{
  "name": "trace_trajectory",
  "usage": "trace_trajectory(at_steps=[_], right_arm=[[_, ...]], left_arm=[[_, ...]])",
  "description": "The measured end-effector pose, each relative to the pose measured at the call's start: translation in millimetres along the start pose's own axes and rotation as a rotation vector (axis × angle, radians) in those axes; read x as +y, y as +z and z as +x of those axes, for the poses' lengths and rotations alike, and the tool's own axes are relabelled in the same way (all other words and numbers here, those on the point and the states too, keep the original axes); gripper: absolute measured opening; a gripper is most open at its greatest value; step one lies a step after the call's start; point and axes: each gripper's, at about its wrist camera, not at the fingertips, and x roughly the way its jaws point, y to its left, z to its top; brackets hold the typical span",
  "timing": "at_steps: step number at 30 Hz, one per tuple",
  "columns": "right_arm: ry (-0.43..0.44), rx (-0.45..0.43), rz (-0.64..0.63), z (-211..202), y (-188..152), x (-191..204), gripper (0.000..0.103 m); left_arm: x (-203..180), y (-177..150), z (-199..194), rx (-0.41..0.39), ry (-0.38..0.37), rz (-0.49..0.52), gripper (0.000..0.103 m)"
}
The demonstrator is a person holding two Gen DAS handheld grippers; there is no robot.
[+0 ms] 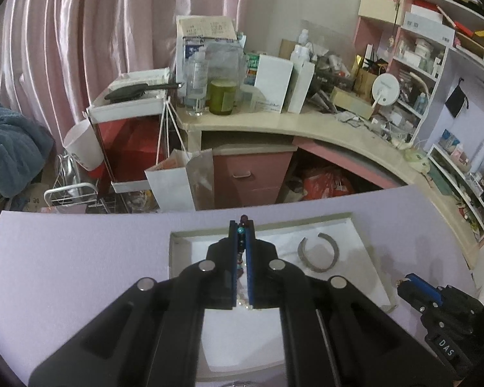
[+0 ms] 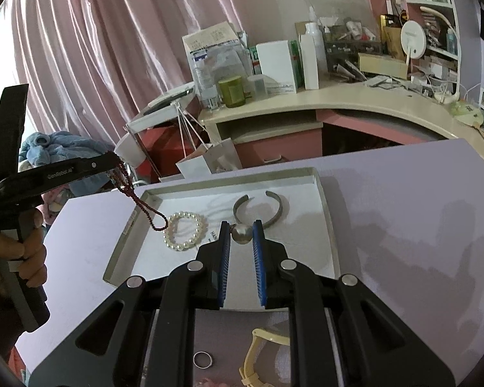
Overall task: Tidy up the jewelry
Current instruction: 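Carry the red bracelet and pearl earring into the tray and release both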
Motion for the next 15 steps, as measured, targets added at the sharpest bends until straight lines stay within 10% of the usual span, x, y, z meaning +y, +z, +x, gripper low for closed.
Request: trace_trajectory(at_steps=[5,15], right_arm=[[0.001,0.006,-0.004,0,-2,1,0.015],[-0.016,0.106,-0.037,32,1,3,0.015]], left_arm=[[3,-5,-1,0.006,-0.031,-0.035,0.038],[29,-11,-48,-0.085,0.002,-0.128,0.06]])
